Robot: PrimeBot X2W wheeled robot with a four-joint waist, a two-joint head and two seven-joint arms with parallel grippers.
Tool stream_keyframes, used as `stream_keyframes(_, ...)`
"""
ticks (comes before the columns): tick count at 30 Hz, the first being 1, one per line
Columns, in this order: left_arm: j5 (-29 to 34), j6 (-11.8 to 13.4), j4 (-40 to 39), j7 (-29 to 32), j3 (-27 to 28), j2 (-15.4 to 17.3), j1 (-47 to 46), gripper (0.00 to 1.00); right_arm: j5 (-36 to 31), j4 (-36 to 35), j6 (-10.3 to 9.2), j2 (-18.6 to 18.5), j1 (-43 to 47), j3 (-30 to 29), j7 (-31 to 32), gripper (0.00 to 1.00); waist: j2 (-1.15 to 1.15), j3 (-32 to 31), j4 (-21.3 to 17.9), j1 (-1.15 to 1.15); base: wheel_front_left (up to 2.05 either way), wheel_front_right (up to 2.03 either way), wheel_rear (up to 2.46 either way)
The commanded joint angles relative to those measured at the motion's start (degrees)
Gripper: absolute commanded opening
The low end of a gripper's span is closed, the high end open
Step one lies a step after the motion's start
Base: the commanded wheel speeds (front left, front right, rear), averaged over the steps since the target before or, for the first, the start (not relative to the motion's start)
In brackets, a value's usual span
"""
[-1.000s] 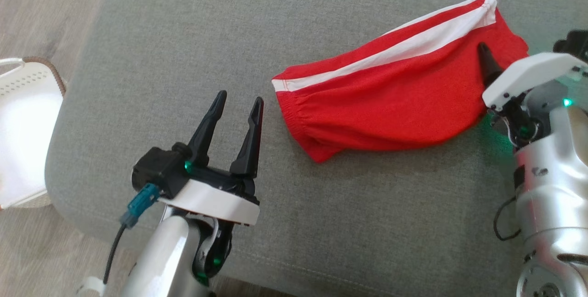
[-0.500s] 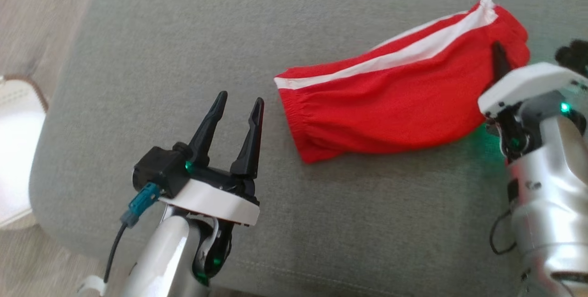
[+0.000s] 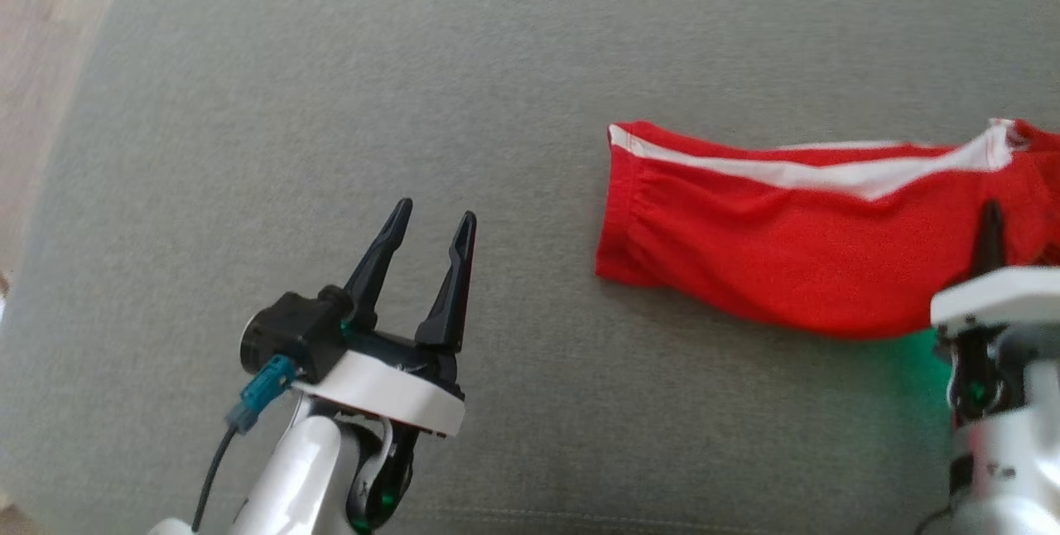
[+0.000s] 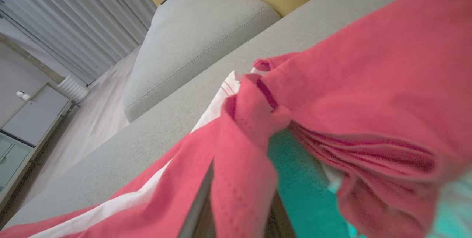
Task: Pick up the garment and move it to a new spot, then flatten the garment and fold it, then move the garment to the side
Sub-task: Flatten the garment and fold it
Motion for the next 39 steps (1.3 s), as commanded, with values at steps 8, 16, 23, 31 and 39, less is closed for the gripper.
stream_keyframes(8, 1.3, -0.6, -1.6, -0.3, 2.3, 0.6, 0.5, 1.00, 3.5, -4.0, -0.05, 1.1, 4.3, 1.4, -2.2, 0.00, 0.00, -2.7, -3.7, 0.00, 0.00, 0.00, 0.00)
stream_keyframes(16, 1.5, -1.0, -1.4, -0.3, 1.8, 0.6, 0.6, 1.00, 4.4, -2.2, -0.05, 1.1, 2.8, 4.0, -5.0, 0.00, 0.00, -2.6, -3.8, 0.00, 0.00, 0.00, 0.00)
stream_keyframes(23, 1.7, -1.1, -1.1, -0.3, 2.0, 0.6, 0.9, 1.00, 4.6, -1.4, -0.05, 1.1, 1.1, 6.1, -6.0, 0.00, 0.00, -3.0, -2.7, 0.00, 0.00, 0.00, 0.00)
stream_keyframes(31, 1.8, -1.3, -0.5, -0.3, 2.3, 0.6, 1.7, 1.00, 9.4, -4.3, -0.05, 1.1, 1.0, 15.2, -6.7, 0.00, 0.00, -4.6, -1.9, 0.00, 0.00, 0.00, 0.00)
stream_keyframes(39, 1.9, -1.3, 0.0, -0.3, 2.2, 0.6, 2.2, 1.00, 14.9, -8.9, -0.05, 1.1, 2.7, 26.6, -7.4, 0.00, 0.00, -6.1, -1.5, 0.00, 0.00, 0.00, 0.00)
